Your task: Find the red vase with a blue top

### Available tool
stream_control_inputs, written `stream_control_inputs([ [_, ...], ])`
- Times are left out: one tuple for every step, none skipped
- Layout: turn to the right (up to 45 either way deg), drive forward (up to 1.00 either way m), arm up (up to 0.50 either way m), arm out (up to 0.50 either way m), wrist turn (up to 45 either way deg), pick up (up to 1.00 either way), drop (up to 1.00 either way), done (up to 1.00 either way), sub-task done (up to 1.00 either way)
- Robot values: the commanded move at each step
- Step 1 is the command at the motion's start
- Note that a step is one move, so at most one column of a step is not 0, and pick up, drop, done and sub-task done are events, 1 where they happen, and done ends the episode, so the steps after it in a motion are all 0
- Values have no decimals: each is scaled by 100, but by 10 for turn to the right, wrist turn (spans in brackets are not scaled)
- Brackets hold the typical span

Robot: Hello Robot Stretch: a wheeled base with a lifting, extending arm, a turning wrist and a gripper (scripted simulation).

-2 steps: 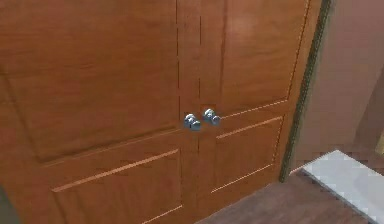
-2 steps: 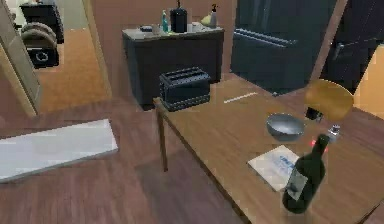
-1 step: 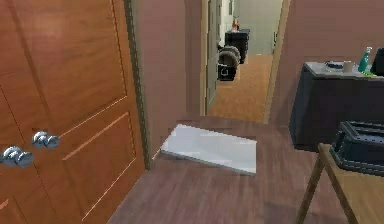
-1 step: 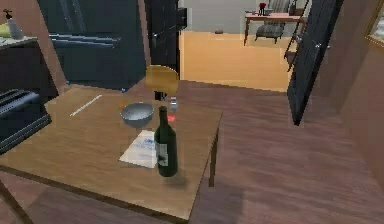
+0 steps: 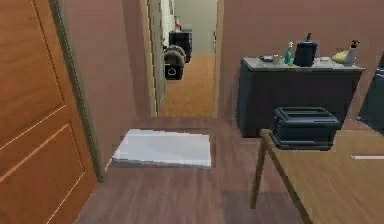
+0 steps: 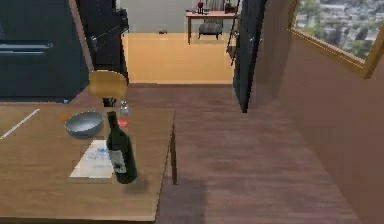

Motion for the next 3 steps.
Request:
stream_control_inputs([
  [0, 100, 0, 0, 0, 0, 0, 0, 0],
  [0, 100, 0, 0, 0, 0, 0, 0, 0],
  [30, 0, 0, 0, 0, 0, 0, 0, 0],
])
